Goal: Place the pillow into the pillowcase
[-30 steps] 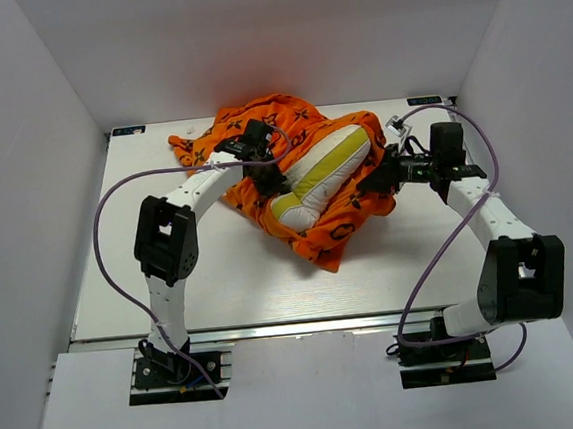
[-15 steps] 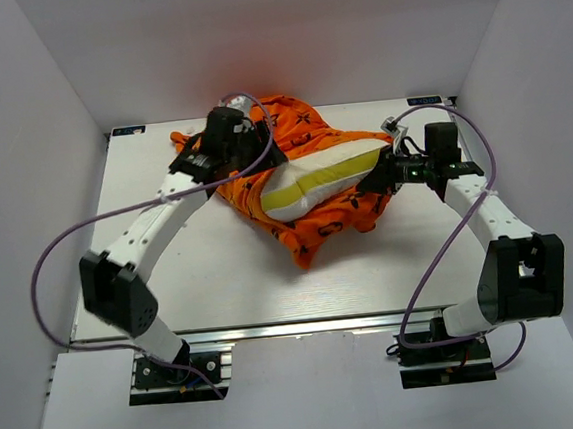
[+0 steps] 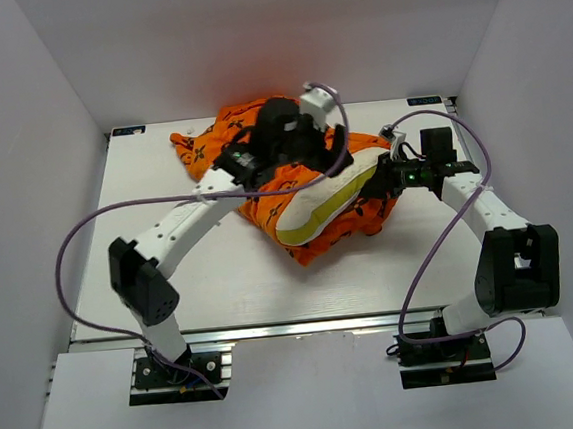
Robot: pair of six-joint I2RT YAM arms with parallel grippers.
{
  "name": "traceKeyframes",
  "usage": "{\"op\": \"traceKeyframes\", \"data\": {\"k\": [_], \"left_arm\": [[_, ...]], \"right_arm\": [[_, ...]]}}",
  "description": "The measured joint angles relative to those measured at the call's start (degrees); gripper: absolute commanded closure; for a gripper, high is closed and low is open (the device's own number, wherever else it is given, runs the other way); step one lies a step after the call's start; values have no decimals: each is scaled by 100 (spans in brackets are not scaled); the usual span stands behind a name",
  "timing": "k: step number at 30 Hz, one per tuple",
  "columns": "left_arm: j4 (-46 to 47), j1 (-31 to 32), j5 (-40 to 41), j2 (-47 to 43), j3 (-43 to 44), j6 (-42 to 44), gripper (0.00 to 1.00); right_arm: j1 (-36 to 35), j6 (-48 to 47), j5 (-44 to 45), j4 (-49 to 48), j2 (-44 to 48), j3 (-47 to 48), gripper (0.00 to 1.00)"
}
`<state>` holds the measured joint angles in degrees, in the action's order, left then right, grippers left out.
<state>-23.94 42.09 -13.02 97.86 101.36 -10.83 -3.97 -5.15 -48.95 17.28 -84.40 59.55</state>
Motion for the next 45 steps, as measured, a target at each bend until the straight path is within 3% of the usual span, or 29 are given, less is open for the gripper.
{"op": "traceKeyframes", "data": {"k": [6,13,16,17,18,20,21,24,27,30,36,39,40,45], "left_arm": [[-186,507,208,802,-28,922,11],[-63,505,940,1198,-160,1499,11],[70,501,1237,1425,-109,1554,16],[122,498,1322,1506,-109,1545,20],[195,503,1399,1604,-109,1526,34],[267,518,1458,1812,-59,1419,51],[262,518,1464,1945,48,1388,77],[243,511,1563,2396,428,1196,100],[289,505,1637,2675,570,887,100],[201,479,1628,2903,560,579,100],[529,398,1552,2953,-44,190,100],[719,393,1550,2826,-278,22,100],[789,389,1545,2798,-343,-26,100],[844,280,1311,2747,-400,-356,100]], "right_arm": [[2,0,0,4,20,0,100],[-2,-22,-2,24,138,0,100],[-2,-74,13,31,175,-4,100],[-2,-96,37,33,188,-17,100],[0,-118,57,37,205,-42,100],[15,-129,96,37,243,-107,100],[22,-127,107,39,262,-153,100],[146,-2,133,-151,387,-354,100],[420,236,90,-319,566,-538,100],[787,826,-632,-549,942,-579,100],[1458,1969,-1585,-1519,1556,-411,100],[1495,1941,-1561,-1438,1467,-181,100],[1456,1740,-1458,-1217,1379,-50,86],[1132,501,-474,101,680,391,53]]}}
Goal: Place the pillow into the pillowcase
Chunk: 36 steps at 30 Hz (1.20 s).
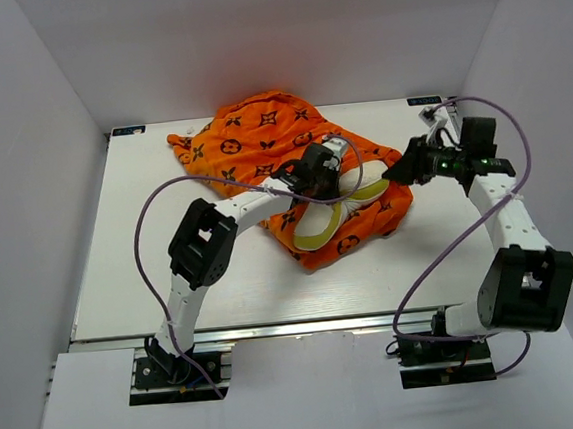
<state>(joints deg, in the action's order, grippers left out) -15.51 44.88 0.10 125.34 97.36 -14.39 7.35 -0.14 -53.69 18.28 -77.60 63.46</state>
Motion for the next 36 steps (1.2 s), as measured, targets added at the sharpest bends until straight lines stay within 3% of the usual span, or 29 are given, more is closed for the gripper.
{"op": "traceKeyframes", "data": {"k": [1,3,4,13,22,26,29,30,33,36], "left_arm": [[-39,-50,-111,0,28,-109,100],[-153,-175,-407,0,111,-319,100],[-216,-251,-575,0,153,-461,100],[-616,-804,-1810,-7,415,-1379,100],[-640,-949,-2291,-7,579,-1902,100],[-621,-1060,-2481,-7,669,-2124,100],[-586,-1134,-2608,-7,765,-2240,100],[-573,-1150,-2636,-7,782,-2267,100],[-546,-1176,-2677,-7,804,-2319,100],[-549,-1176,-2675,-7,804,-2343,100]], "right_arm": [[-76,-127,195,192,-92,-57,41],[-258,-319,647,520,-201,-304,29],[-367,-321,837,564,-203,-463,11],[-1379,691,2127,590,-280,-946,10],[-1652,1899,2686,216,-1375,-581,14],[-1722,2151,2918,-2,-1541,-566,26],[-1725,2291,3097,-225,-1624,-566,48],[-1725,2323,3152,-269,-1663,-566,70],[-1718,2361,3254,-313,-1766,-568,100],[-1690,2310,3211,-317,-1725,-581,100]]}}
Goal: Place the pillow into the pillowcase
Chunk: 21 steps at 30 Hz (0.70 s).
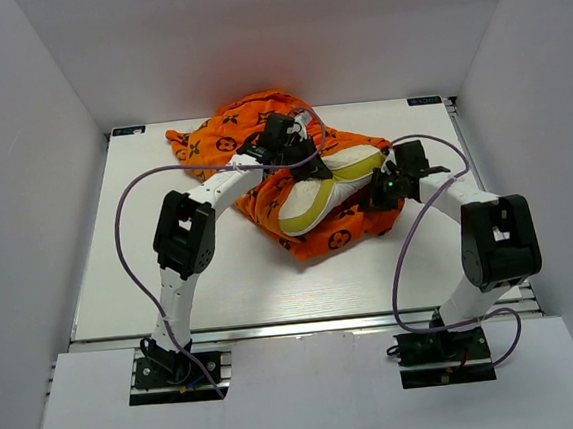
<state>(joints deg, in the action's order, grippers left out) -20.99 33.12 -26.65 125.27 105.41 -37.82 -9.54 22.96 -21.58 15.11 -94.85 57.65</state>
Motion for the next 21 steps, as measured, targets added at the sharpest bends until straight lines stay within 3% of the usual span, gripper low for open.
{"op": "traceKeyframes", "data": {"k": [4,10,16,21], "left_arm": [[-20,0,28,4,-2,-39,100],[-127,37,238,90,17,-74,100],[-387,98,461,435,369,11,100],[-586,247,782,492,413,339,100]], "right_arm": [[212,-118,-466,11,374,-214,100],[1600,-636,-2778,20,1274,-420,100],[2094,-1228,-4385,295,1403,-415,100],[2256,-181,-4747,-876,1757,-494,100]]}}
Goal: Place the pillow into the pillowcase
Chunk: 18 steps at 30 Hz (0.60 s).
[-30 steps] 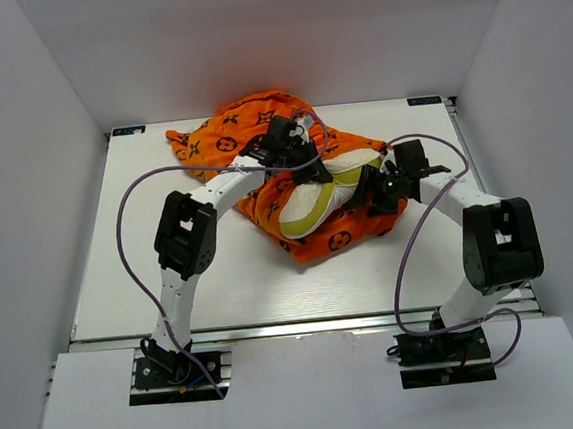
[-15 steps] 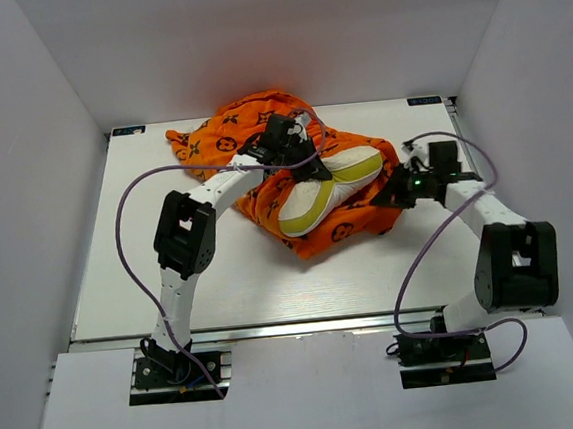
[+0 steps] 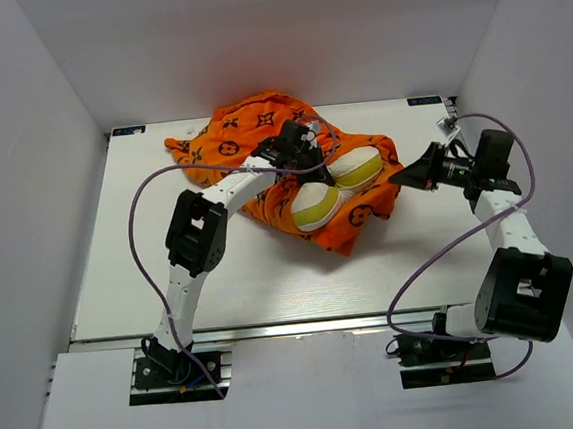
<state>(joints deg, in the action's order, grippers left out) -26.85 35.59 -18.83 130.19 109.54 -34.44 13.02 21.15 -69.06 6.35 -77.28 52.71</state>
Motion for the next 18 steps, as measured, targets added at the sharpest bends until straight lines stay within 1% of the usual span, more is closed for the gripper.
{"op": "traceKeyframes", "data": {"k": [2,5,8,11,16,18], "left_arm": [[81,74,144,-20,-74,149,100],[402,186,345,-190,-490,361,100],[737,238,476,-496,-1060,529,100],[870,247,568,-713,-1362,660,100],[1012,280,697,-745,-1471,857,100],[925,326,713,-752,-1572,981,100]], "right_arm": [[131,780,-87,-935,101,-28,100],[289,1902,-243,-2212,20,-24,100],[352,2894,-476,-3276,-234,131,100],[358,3866,-675,-4374,-581,468,100],[363,4964,-905,-5678,-931,997,100],[433,5370,-675,-6041,-986,1357,100]]}}
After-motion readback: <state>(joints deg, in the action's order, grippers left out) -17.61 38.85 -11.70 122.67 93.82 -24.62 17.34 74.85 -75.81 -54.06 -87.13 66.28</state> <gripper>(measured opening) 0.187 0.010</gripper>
